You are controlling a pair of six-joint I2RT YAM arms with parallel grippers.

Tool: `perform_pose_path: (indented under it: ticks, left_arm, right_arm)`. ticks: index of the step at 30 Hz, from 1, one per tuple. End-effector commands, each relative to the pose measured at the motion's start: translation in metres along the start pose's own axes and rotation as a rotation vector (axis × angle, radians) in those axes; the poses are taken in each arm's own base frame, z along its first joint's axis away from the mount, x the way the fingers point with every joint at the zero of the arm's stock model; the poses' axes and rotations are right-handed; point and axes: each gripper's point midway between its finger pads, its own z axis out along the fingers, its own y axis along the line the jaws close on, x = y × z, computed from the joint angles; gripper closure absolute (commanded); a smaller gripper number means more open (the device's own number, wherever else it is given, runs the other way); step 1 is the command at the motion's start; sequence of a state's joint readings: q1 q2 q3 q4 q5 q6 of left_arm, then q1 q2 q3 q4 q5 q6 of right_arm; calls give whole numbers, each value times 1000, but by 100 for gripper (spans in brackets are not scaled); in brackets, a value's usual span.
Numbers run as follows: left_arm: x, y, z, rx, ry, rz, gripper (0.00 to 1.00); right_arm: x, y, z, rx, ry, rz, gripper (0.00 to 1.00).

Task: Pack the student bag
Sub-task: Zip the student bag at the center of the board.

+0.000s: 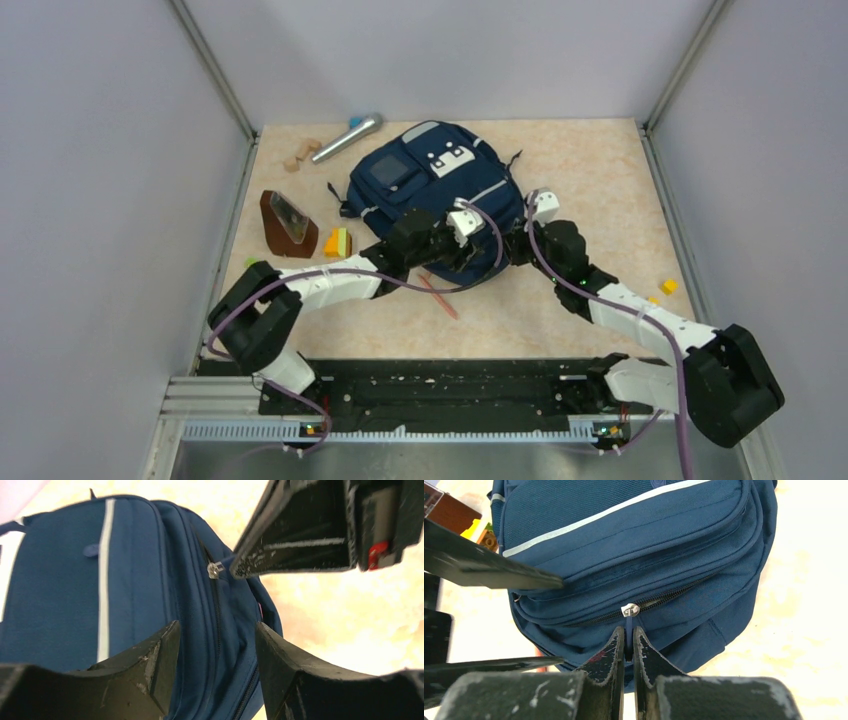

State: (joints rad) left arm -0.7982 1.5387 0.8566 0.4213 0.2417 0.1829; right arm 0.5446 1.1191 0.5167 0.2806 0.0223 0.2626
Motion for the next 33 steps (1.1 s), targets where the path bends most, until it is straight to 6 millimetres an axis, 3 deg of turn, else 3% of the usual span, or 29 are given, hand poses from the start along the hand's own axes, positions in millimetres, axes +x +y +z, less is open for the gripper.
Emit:
perform_pose_path:
  ticks: [1,12,16,21,33]
  left_arm:
    - [-28,2,17,8,-102,85,40]
    - [-4,8,46,-18,-22,72,49]
    - [-4,9,48,-38,-10,90,66]
    - [-8,14,46,-77,-1,93,99]
    - [-36,23,17,-134,-18,114,100]
  right_arm:
    - [-30,12,-6,-76,-106,37,100]
    - [-28,9,-9,-92,-107,66,100]
    - [-28,6,-8,-80,-107,61,100]
    - [-28,3,-7,-60,-105,55,100]
    - [-46,-26,-8,132,-88,47,100]
